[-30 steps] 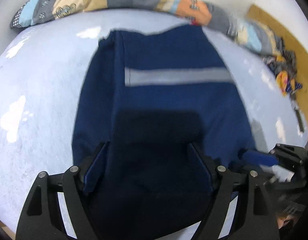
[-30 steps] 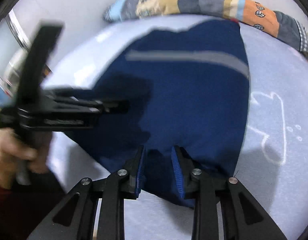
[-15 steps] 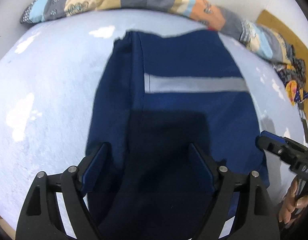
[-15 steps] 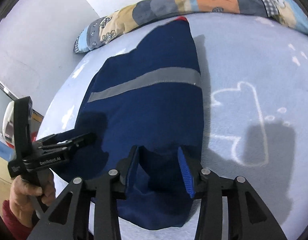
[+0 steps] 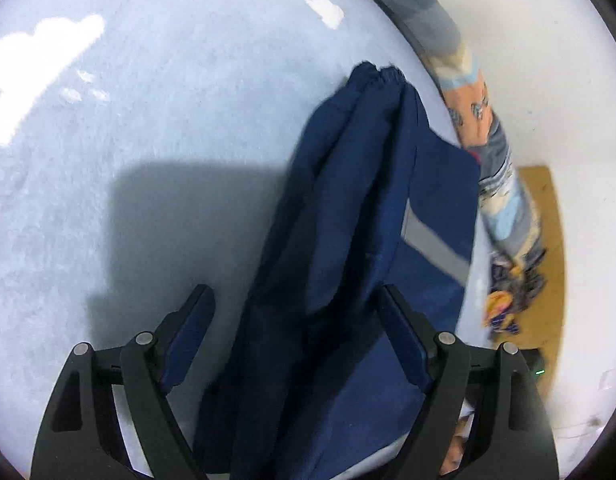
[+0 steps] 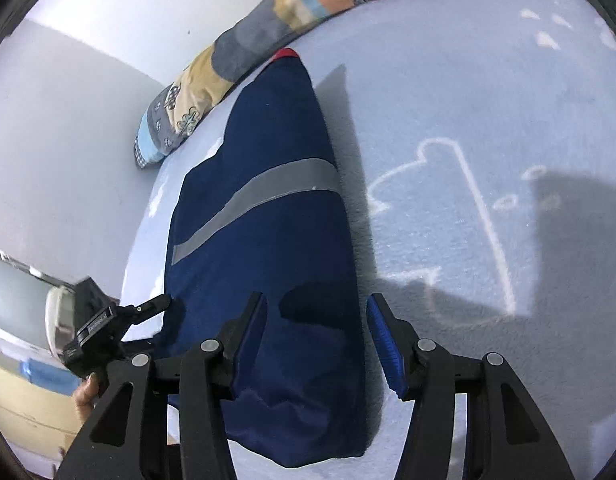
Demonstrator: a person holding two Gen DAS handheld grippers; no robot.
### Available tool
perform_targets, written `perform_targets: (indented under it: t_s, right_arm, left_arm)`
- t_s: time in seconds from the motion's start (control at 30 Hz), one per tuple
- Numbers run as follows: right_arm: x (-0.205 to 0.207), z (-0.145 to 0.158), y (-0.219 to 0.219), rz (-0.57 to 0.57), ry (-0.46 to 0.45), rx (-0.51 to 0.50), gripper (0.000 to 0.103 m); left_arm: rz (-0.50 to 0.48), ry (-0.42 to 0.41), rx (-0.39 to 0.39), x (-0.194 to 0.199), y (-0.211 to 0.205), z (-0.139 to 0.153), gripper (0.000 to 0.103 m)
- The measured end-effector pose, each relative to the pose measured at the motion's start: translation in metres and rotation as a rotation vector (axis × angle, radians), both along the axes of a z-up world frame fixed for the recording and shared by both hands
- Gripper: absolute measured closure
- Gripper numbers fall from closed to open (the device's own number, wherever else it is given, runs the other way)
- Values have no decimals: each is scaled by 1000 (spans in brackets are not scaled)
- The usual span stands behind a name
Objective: Fold large clothes
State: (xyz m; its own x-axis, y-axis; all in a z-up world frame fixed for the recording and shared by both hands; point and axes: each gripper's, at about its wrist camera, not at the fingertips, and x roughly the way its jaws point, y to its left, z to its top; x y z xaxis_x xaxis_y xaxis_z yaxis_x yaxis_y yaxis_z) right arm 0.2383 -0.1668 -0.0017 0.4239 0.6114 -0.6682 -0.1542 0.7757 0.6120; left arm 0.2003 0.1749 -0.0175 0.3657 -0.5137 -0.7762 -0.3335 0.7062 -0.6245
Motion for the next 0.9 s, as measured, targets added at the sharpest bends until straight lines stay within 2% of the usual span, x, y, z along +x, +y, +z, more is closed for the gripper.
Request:
perform_targets:
  t_s: [0.2, 0.3, 0.37, 0.5, 0.63, 0.77, 0.9]
  right_arm:
    - [5, -8, 4, 15, 32, -3, 43]
    - [8, -11, 2, 17, 37, 19, 40]
    - [10, -14, 2, 29, 45, 28, 35]
    - [17, -19, -3, 25, 66, 93, 34]
    - [31, -25, 2, 51, 79, 124, 25]
    - [46, -30, 13, 84, 71, 147, 22]
    - [54, -31, 23, 136, 48, 163, 19]
  left_arm:
    - [-88, -6, -22, 29, 3, -7, 19]
    - [-111, -15, -64, 40, -3, -9, 19]
    - [-124, -21, -83, 41, -2, -7, 18]
    - [-160, -36, -120, 46, -2, -8, 17]
    - [-147, -55, -193, 49, 5, -13, 14]
    - [-158, -69, -215, 52, 7, -15, 13]
    - [-189, -112, -257, 58, 1, -15, 5]
